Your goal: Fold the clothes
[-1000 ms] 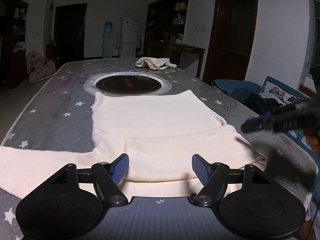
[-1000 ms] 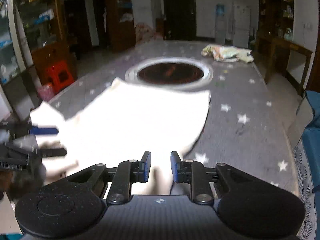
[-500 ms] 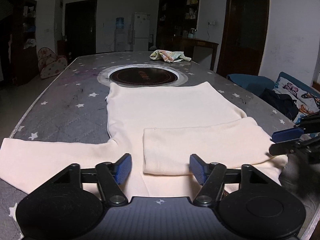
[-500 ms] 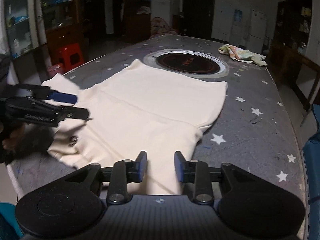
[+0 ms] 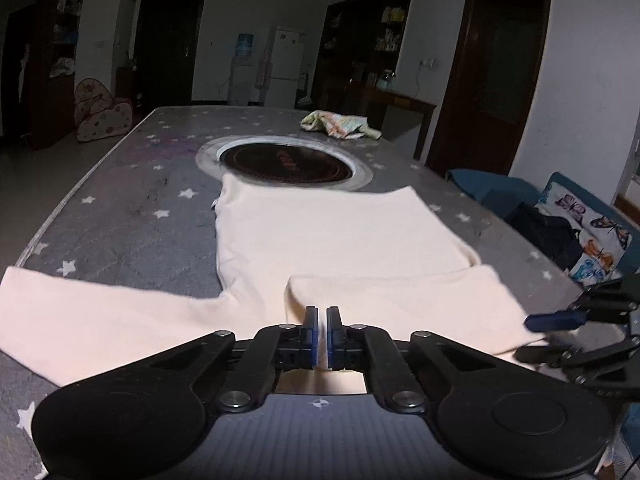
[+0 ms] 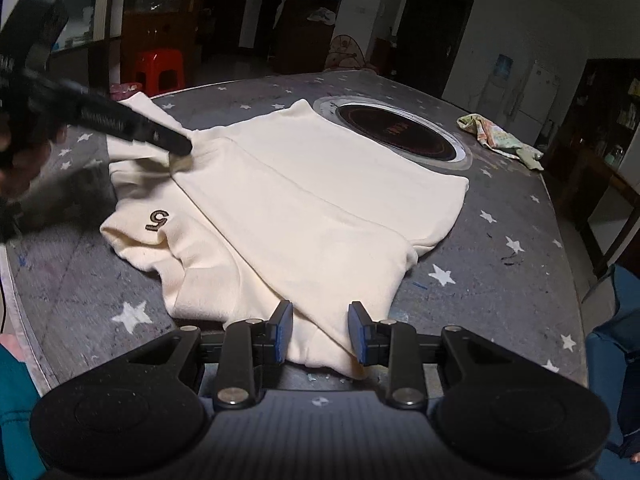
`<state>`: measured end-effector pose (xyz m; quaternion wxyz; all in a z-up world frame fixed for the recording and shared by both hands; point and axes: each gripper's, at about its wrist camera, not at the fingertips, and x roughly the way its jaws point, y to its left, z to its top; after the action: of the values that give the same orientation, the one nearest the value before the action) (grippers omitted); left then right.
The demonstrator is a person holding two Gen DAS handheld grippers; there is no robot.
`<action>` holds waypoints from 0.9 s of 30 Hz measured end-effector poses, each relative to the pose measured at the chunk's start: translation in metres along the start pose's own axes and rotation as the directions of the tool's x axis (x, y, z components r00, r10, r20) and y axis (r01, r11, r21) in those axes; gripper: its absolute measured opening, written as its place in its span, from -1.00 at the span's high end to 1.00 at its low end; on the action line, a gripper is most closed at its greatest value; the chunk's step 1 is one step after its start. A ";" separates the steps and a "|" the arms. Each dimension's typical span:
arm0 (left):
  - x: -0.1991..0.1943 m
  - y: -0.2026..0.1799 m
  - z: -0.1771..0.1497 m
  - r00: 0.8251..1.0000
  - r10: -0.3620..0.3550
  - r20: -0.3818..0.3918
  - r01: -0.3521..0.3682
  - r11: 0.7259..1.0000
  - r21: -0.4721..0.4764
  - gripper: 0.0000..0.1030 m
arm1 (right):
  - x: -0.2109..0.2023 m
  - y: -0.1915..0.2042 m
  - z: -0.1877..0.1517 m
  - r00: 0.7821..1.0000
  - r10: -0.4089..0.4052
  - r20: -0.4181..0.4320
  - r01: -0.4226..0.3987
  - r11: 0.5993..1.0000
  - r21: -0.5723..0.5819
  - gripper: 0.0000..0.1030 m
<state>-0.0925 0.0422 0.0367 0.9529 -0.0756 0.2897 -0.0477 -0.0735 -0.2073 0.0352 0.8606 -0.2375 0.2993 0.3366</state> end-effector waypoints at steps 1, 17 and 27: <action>-0.001 -0.001 0.003 1.000 -0.008 0.004 0.008 1.000 -0.003 0.94 | -0.001 0.000 0.000 1.000 -0.006 -0.001 0.006 1.000 -0.007 0.44; -0.018 -0.014 0.021 0.997 -0.067 0.037 0.064 0.996 0.067 0.80 | -0.003 0.019 -0.005 0.996 -0.087 0.021 0.089 0.982 -0.169 0.47; 0.005 0.006 -0.015 0.998 0.037 -0.051 -0.034 0.997 0.065 0.36 | -0.007 0.018 -0.002 0.994 -0.088 0.066 0.097 0.985 -0.144 0.84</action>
<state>-0.0967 0.0456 0.0208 0.9477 -0.0386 0.3139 -0.0420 -0.0911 -0.1998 0.0343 0.8641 -0.3037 0.2365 0.3243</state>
